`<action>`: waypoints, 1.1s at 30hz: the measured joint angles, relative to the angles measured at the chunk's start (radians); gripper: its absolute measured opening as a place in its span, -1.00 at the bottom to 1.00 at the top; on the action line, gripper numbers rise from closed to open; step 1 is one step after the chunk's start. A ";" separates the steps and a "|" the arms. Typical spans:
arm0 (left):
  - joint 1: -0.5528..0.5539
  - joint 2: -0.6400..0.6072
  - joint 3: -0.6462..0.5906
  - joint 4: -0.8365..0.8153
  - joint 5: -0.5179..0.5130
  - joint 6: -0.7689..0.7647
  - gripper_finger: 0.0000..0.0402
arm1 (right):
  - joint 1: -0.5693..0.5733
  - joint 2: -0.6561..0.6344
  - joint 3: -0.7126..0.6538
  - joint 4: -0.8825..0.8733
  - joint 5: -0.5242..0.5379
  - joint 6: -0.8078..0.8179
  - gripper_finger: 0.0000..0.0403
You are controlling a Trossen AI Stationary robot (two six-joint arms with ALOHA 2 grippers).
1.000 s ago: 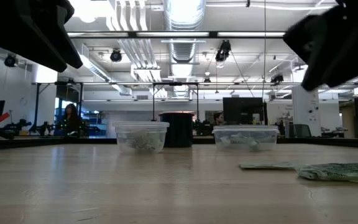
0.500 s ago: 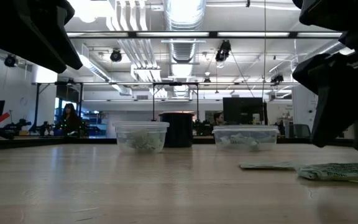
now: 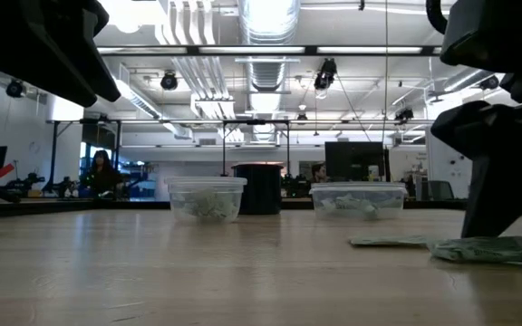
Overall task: Pick and place Stevia / Truvia into bins
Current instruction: Put the green stevia packet into the right transparent container
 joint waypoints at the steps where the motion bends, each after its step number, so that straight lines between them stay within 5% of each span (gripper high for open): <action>1: 0.000 0.000 0.000 -0.001 0.000 0.000 -0.12 | 0.000 -0.002 0.000 -0.001 -0.001 0.000 -0.08; 21: -0.044 0.000 0.000 -0.075 0.073 -0.061 -0.13 | -0.001 -0.011 0.000 -0.021 0.002 -0.088 -0.93; 33: -0.156 0.022 0.000 -0.081 0.153 -0.245 -0.13 | 0.008 -0.126 0.000 -0.173 0.146 -0.086 -0.96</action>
